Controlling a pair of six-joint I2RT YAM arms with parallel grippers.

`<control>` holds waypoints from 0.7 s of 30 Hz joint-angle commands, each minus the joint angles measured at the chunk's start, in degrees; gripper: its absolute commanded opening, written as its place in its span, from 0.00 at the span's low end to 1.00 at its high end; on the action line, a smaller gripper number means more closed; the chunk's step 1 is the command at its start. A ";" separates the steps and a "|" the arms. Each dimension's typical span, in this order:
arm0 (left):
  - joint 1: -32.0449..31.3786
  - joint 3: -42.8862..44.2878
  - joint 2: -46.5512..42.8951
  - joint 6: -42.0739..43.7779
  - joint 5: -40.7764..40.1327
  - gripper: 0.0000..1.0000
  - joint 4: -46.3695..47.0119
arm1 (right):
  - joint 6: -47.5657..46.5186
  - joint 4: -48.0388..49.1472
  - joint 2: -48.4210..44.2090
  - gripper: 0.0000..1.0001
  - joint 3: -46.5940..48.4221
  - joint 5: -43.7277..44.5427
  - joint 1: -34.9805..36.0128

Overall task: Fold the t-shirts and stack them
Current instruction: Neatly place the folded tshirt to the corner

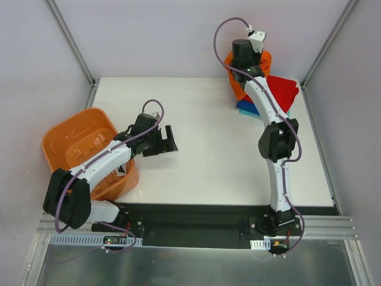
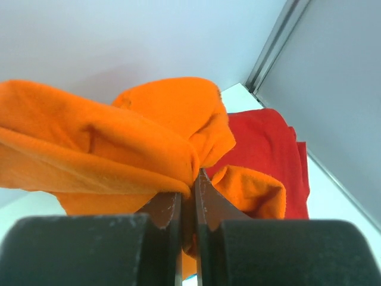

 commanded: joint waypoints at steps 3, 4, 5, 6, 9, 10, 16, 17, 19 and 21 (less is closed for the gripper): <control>1.04 2.86 1.79 1.35 -0.12 0.99 -1.29 | 21.56 -5.71 -6.67 0.01 0.60 -5.19 -4.78; 1.04 3.04 2.23 1.35 -0.03 0.99 -1.29 | 23.78 -6.51 -6.68 0.01 -0.71 -7.03 -6.18; 1.13 3.13 2.41 1.35 0.14 0.99 -1.37 | 25.98 -7.22 -6.85 0.00 -1.25 -8.44 -6.80; 1.13 3.13 2.50 1.44 0.23 0.99 -1.46 | 30.62 -8.53 -6.68 0.01 -1.69 -10.19 -7.59; 1.30 3.22 2.76 1.53 -0.03 0.99 -1.64 | 35.92 -12.13 -6.06 0.01 -1.95 -14.69 -9.97; 1.30 3.30 2.85 1.62 0.06 0.99 -1.64 | 38.37 -12.84 -6.23 0.01 -3.26 -14.17 -10.41; 1.48 3.48 3.20 1.62 0.14 0.99 -1.73 | 40.85 -13.37 -9.22 0.00 -7.58 -12.05 -12.07; 1.48 3.48 3.38 1.53 0.23 0.99 -1.73 | 41.90 -14.42 -9.49 0.01 -8.62 -12.58 -12.60; 1.48 3.74 4.17 1.35 1.02 0.99 -1.73 | 43.84 -14.95 -10.98 0.01 -10.99 -13.28 -14.09; 1.48 3.66 4.43 1.27 1.29 0.99 -1.73 | 47.18 -15.13 -12.91 0.01 -15.46 -13.54 -15.06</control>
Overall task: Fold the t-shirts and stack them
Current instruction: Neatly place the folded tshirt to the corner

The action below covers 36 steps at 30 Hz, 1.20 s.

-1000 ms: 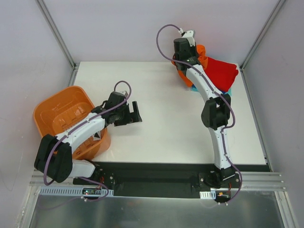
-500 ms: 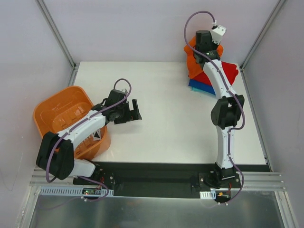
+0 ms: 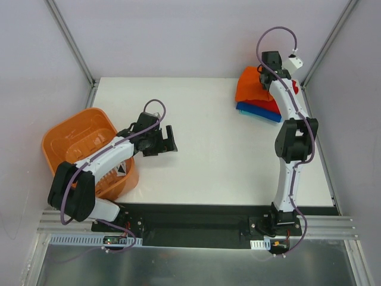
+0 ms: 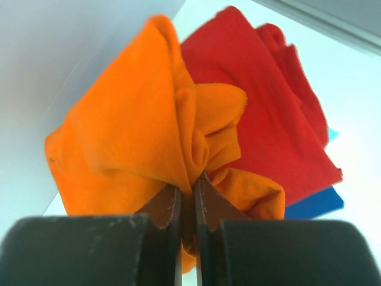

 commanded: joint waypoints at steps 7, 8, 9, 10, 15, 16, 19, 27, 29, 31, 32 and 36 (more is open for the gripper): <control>0.76 1.84 0.37 0.59 1.33 0.99 -0.68 | 11.36 -1.23 -10.85 0.01 -10.64 -2.06 -4.96; 0.76 1.75 0.28 0.59 1.33 0.99 -0.68 | 11.19 -1.15 -10.77 0.01 -10.65 -2.41 -5.22; 0.76 1.67 0.10 0.59 1.24 0.99 -0.68 | 10.92 -1.23 -10.50 0.01 -10.65 -3.02 -5.84; 0.76 1.67 0.10 0.59 1.24 0.99 -0.68 | 10.84 -1.32 -10.50 0.01 -10.82 -5.03 -6.19; 0.76 1.75 0.01 0.59 1.42 0.99 -0.68 | 6.19 -1.50 -9.18 0.50 -10.47 -13.38 -8.47; 0.76 1.67 -0.07 0.59 1.51 0.99 -0.76 | 5.57 -2.19 -9.27 0.62 -10.56 -13.66 -8.74; 0.76 1.84 0.10 0.50 1.95 0.99 -0.68 | 2.49 -2.90 -11.37 0.68 -11.78 -12.61 -9.36; 0.76 2.63 0.37 0.41 3.18 0.99 -0.68 | -8.49 -7.02 -15.33 0.74 -7.58 -12.78 -11.20; 0.76 2.89 0.28 0.59 3.00 0.99 -0.68 | -13.14 -8.00 -15.34 0.75 -4.43 -15.66 -11.29; 0.76 3.33 0.37 0.76 3.27 1.00 -0.68 | -16.13 -8.09 -15.33 0.75 -2.92 -20.40 -11.47; 0.76 3.34 0.28 0.85 3.44 0.99 -0.68 | -18.24 -7.39 -15.33 0.74 -2.57 -27.22 -11.55; 0.76 3.69 0.54 0.76 3.97 0.99 -0.50 | -17.38 2.25 -13.59 0.66 -3.09 -50.10 -12.08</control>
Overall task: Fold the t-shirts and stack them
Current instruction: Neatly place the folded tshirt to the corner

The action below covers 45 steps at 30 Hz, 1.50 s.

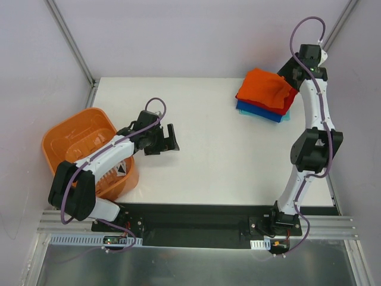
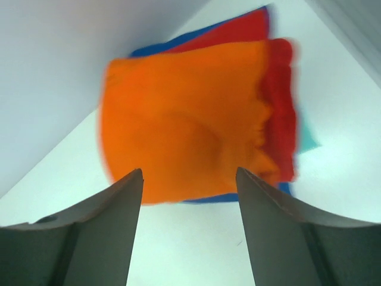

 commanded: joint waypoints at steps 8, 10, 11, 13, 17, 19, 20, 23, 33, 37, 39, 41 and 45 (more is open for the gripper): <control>0.76 2.68 0.39 0.59 1.98 0.99 -0.28 | 2.14 11.93 7.62 0.63 5.41 -30.62 -1.57; 0.76 2.77 0.65 0.59 2.07 0.99 -0.20 | 5.30 15.71 9.38 0.67 4.45 -31.31 -2.80; 0.76 2.77 0.83 0.59 2.07 0.99 -0.20 | 6.88 16.94 10.17 0.70 3.75 -33.23 -4.46; 0.76 2.95 1.44 0.50 2.07 0.99 -0.37 | 10.65 21.33 12.98 0.77 2.95 -36.40 -6.83; 0.76 3.30 2.50 0.06 2.33 0.99 -0.20 | 18.83 30.91 18.69 0.99 -0.82 -47.36 -10.09; 0.76 3.56 2.76 -0.03 2.86 0.99 -0.28 | 23.91 38.81 22.03 0.97 -2.67 -50.55 -11.50; 0.76 3.48 2.85 -0.03 2.86 0.99 -0.28 | 24.73 42.58 23.61 0.97 -3.29 -52.57 -11.77; 0.76 3.74 2.94 -0.12 3.21 0.99 -0.28 | 24.65 44.02 25.29 0.97 -4.35 -54.42 -12.39; 0.49 3.83 2.15 -0.91 4.00 0.99 -0.20 | 23.43 46.84 18.54 0.97 -3.64 -61.28 -12.83; 0.23 3.65 1.36 -0.91 3.92 0.99 -0.11 | 18.26 44.83 12.56 0.97 -5.84 -62.87 -12.13; 0.06 3.48 1.10 -0.91 3.74 0.99 -0.20 | 12.82 38.52 9.57 0.97 -6.11 -62.09 -11.25; -0.03 3.30 0.92 -0.91 3.74 0.99 -0.20 | 0.09 25.14 7.55 0.97 -3.84 -55.52 -9.23; -0.21 2.86 0.04 -0.73 3.83 0.99 -0.20 | -11.20 12.57 6.66 0.97 -0.66 -41.70 -5.45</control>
